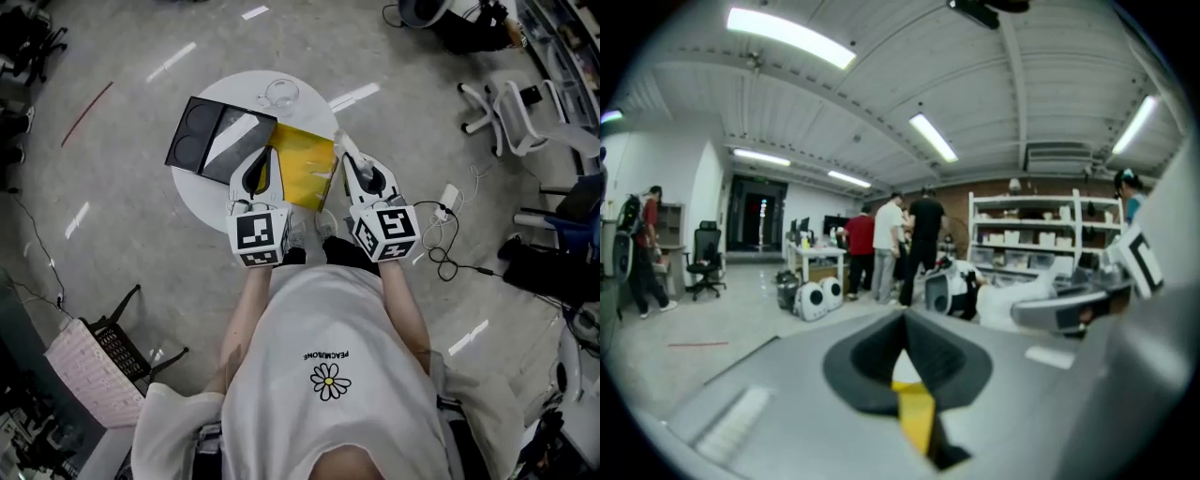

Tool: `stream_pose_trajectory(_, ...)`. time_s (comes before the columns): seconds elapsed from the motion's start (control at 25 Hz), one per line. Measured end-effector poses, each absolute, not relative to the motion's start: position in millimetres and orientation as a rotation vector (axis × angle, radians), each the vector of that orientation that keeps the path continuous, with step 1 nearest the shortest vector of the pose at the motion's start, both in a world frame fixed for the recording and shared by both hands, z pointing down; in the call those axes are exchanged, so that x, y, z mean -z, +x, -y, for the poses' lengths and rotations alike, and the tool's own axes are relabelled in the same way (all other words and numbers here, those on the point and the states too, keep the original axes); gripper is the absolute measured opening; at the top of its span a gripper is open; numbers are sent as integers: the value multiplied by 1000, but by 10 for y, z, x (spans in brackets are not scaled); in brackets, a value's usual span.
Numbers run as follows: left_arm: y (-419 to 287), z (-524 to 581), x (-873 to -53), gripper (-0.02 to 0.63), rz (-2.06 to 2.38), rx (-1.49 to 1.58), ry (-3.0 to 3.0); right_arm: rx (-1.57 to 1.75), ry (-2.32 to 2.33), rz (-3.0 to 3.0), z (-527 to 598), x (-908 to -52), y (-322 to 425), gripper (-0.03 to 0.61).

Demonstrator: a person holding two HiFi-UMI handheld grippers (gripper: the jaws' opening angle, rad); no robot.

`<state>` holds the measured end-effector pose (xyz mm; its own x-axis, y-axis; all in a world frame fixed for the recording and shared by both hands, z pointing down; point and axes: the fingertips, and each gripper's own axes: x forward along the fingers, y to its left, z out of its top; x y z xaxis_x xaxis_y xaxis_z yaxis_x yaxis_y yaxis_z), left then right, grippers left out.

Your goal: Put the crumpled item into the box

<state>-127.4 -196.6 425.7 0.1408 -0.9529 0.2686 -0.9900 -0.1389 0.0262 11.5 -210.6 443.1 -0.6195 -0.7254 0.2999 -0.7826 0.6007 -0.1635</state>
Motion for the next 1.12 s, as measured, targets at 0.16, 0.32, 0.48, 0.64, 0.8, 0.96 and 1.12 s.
stream_pose_trajectory(0.16, -1317, 1988, -4168, -2, 1979, -271, 2184, -402, 1210, 2660, 2154, -4366, 92, 41)
stream_pose_trajectory(0.32, -1316, 1962, -4153, -2, 2004, -270, 2177, -394, 1185, 2678, 2137, -4368, 87, 41)
stream_pose_trajectory(0.48, -1308, 1949, -4116, -2, 2017, -275, 2174, -391, 1163, 2692, 2125, -4350, 66, 41)
stream_pose_trajectory(0.64, -1325, 1942, -4109, -2, 2024, -278, 2165, -359, 1120, 2698, 2110, -4342, -7, 41)
stream_pose_trajectory(0.8, -1371, 1908, -4135, -2, 2044, -285, 2136, -276, 1032, 2673, 2083, -4415, -106, 41)
stream_pose_trajectory(0.96, -1456, 1874, -4178, -1, 2065, -278, 2099, -132, 919, 2609, 2090, -4566, -222, 41)
stream_pose_trajectory(1.12, -1496, 1843, -4203, -2, 2081, -274, 2076, 63, 773, 2501, 2111, -4793, -315, 41)
